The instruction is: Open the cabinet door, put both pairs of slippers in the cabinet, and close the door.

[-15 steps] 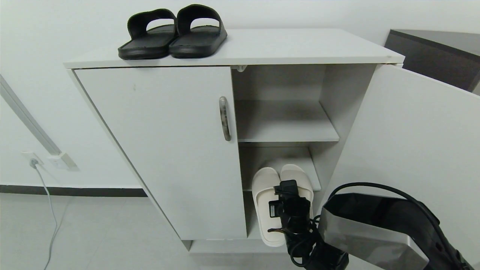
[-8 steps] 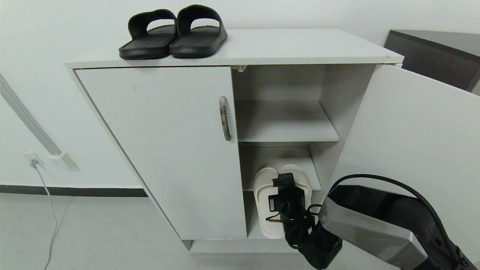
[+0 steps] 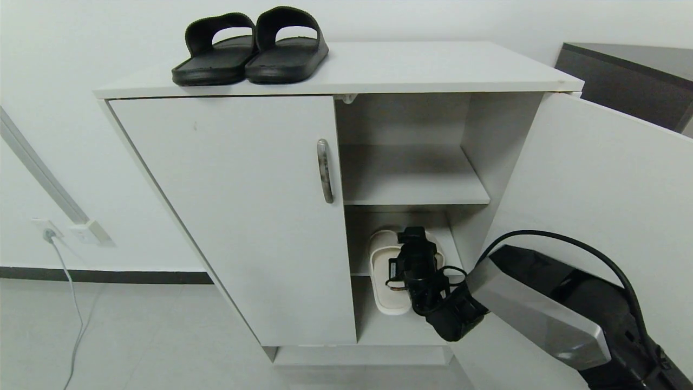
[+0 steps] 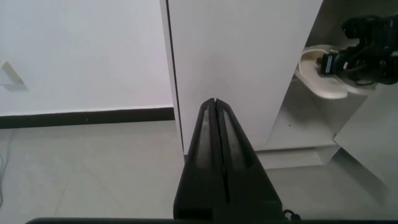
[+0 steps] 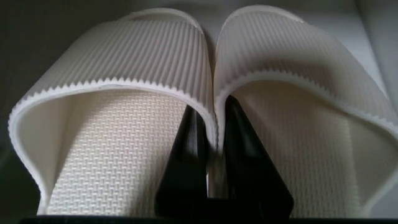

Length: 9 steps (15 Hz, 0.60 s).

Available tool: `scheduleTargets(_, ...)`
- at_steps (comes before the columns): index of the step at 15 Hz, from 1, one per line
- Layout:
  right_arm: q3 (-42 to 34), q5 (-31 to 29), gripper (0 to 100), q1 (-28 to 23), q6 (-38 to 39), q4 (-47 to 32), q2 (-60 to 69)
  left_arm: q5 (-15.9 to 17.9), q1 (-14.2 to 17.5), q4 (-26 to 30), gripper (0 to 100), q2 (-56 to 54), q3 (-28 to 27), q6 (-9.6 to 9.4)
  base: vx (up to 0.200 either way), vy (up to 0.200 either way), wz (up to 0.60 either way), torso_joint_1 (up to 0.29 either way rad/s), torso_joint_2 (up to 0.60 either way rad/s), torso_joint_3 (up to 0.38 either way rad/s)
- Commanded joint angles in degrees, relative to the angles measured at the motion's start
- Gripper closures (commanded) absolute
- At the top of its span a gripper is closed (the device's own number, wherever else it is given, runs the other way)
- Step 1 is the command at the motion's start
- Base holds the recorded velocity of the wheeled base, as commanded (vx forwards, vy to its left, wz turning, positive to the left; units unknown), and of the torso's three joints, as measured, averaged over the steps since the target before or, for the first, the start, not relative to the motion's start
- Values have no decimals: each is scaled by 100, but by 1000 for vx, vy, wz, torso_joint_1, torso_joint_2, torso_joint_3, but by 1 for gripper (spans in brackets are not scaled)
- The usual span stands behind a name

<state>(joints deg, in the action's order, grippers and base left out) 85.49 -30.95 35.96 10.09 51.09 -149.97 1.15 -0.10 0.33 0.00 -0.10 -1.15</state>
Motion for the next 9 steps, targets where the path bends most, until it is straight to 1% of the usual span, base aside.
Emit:
scheduleTargets(1, 758, -7, 100, -212, -51, -310, -358, 0, 1, 2, 100, 9, 1, 0, 0, 0, 0, 0, 0, 0)
scheduleTargets(2, 1207, -16, 100, -265, -166, -425, -569, 0, 1, 2, 100, 9, 1, 0, 0, 0, 0, 0, 0, 0)
scheduleTargets(4, 1681, -16, 100, -327, -403, -442, -832, -9, 1, 2, 100, 9, 1, 0, 0, 0, 0, 0, 0, 0)
scheduleTargets(7, 2156, -16, 100, -406, -491, -635, -1070, -9, 1, 2, 100, 9, 1, 0, 0, 0, 0, 0, 0, 0)
scheduleTargets(9, 2305, -16, 100, -441, -491, -653, -1105, -9, 1, 2, 100, 9, 1, 0, 0, 0, 0, 0, 0, 0)
